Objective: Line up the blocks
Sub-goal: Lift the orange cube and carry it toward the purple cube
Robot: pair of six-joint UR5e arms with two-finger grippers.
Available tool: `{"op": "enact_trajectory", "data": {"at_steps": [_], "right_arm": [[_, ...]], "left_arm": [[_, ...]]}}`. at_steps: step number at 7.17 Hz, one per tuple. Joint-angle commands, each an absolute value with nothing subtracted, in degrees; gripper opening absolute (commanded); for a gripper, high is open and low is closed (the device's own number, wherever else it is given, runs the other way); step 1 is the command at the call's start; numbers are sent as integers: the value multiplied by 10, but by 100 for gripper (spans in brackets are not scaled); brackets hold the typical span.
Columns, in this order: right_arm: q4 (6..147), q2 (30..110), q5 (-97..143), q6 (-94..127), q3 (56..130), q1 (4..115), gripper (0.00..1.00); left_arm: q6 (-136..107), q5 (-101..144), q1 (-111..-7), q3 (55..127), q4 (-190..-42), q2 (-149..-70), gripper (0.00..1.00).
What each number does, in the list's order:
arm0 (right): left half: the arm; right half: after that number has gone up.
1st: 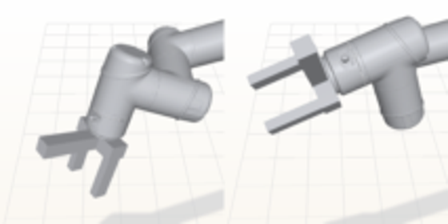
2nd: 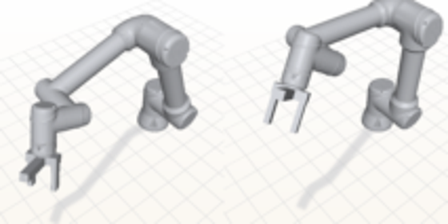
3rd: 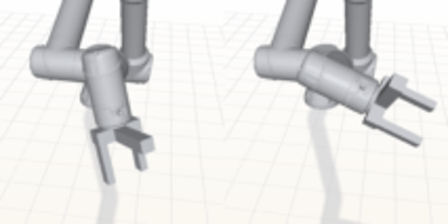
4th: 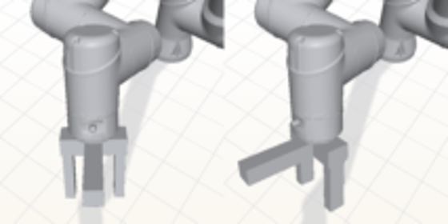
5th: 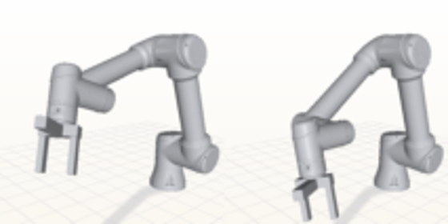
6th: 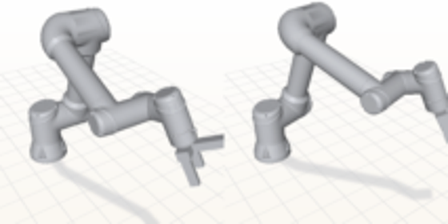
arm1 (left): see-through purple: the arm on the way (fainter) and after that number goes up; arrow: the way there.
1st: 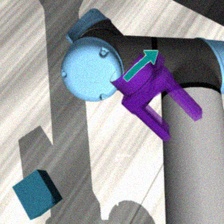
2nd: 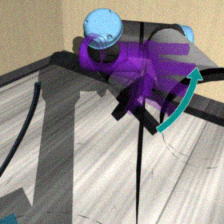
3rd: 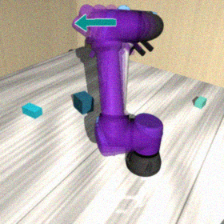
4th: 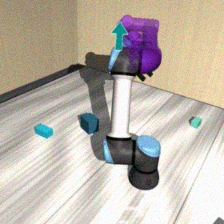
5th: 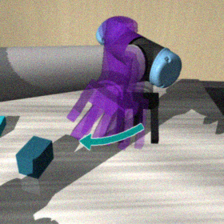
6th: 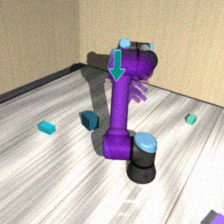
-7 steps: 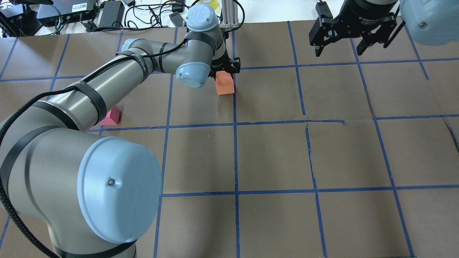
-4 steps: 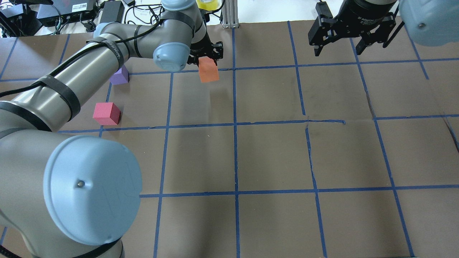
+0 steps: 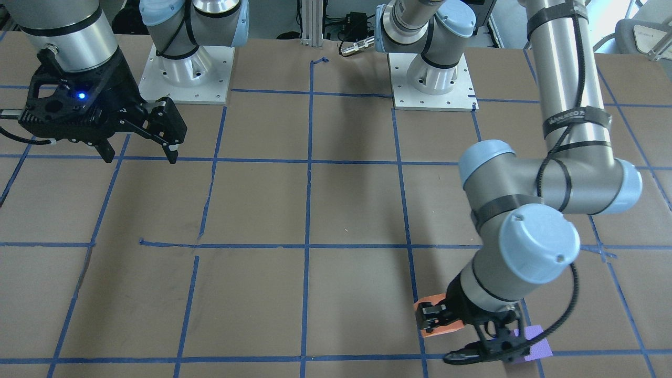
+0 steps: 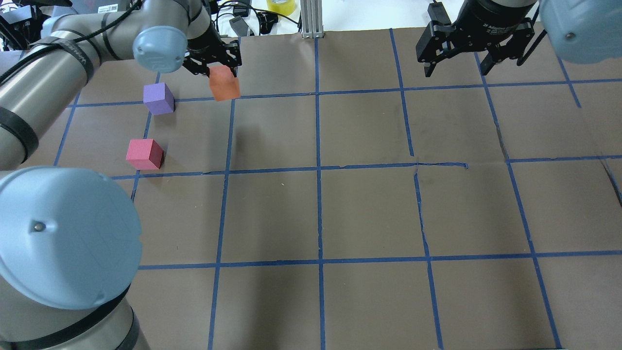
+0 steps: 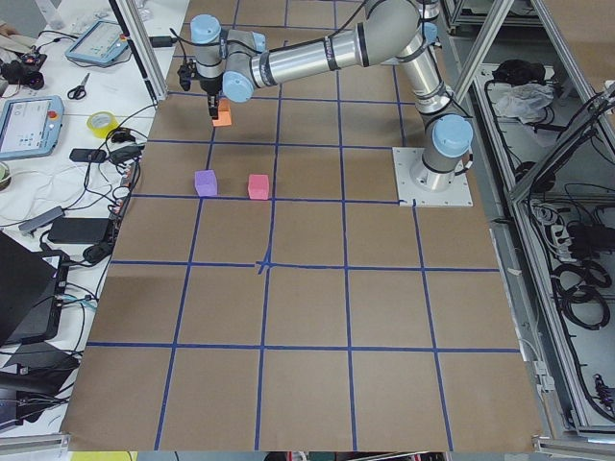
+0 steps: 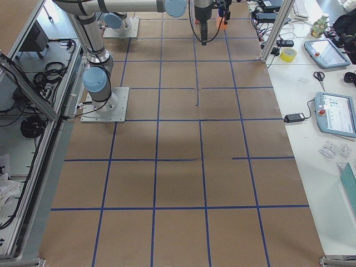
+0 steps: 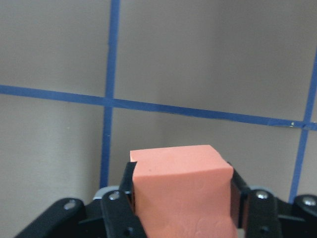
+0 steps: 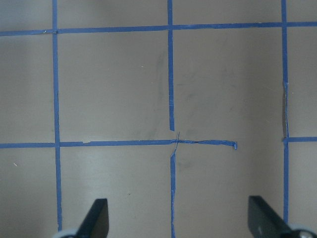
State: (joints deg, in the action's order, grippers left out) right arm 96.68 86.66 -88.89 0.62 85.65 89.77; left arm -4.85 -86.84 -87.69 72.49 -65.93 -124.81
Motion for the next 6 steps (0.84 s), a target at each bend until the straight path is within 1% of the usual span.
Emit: {"op": "enact_trajectory", "data": {"at_steps": [1,2,4,6], "right_arm": [[964,867,-887,6,858,897,100],[962,867,-887,6,858,897,100],[964,865,-888,6,858,897,100],[962,867,-887,6,858,897,100]], "left_arm": [[59,-877,-802,736,-676,-1240,5],[69,-886,-775,751,-675,-1237,5],[127,-886,-743,757,-672,-1243,5],[143,-886,-736,786,-668,-1242,3]]}}
